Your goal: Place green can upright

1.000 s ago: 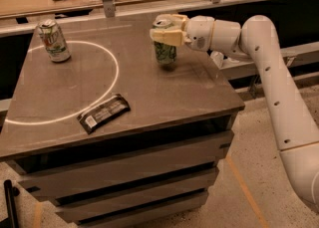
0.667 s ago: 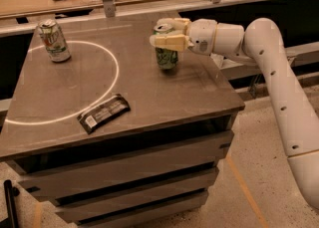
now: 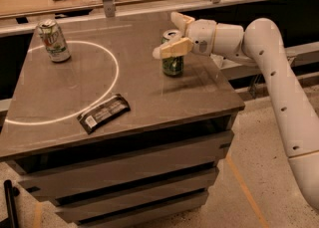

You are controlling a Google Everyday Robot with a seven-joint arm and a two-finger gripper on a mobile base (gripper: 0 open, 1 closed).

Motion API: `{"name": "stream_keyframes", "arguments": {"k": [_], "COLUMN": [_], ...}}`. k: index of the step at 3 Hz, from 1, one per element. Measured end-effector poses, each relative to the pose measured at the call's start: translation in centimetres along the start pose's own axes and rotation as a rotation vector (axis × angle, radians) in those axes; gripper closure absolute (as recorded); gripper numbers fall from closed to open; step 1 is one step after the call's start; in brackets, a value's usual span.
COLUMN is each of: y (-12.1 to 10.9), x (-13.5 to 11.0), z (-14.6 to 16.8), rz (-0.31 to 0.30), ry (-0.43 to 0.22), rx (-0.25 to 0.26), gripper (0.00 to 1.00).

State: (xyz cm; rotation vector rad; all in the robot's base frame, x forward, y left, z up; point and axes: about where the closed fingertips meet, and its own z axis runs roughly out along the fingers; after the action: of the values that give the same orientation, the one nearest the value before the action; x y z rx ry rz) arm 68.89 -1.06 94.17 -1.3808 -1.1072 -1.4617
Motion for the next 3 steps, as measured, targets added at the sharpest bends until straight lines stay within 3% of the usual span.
{"name": "stream_keyframes", "arguments": {"k": [1, 3], "y": [-0.3, -3.1], "x": [0.5, 1.6], "z": [-1.1, -7.0], "rz": [0.01, 0.082], "ry": [-0.021, -0.038], "rx": [-0.009, 0.003], "gripper": [0.0, 0.0]}}
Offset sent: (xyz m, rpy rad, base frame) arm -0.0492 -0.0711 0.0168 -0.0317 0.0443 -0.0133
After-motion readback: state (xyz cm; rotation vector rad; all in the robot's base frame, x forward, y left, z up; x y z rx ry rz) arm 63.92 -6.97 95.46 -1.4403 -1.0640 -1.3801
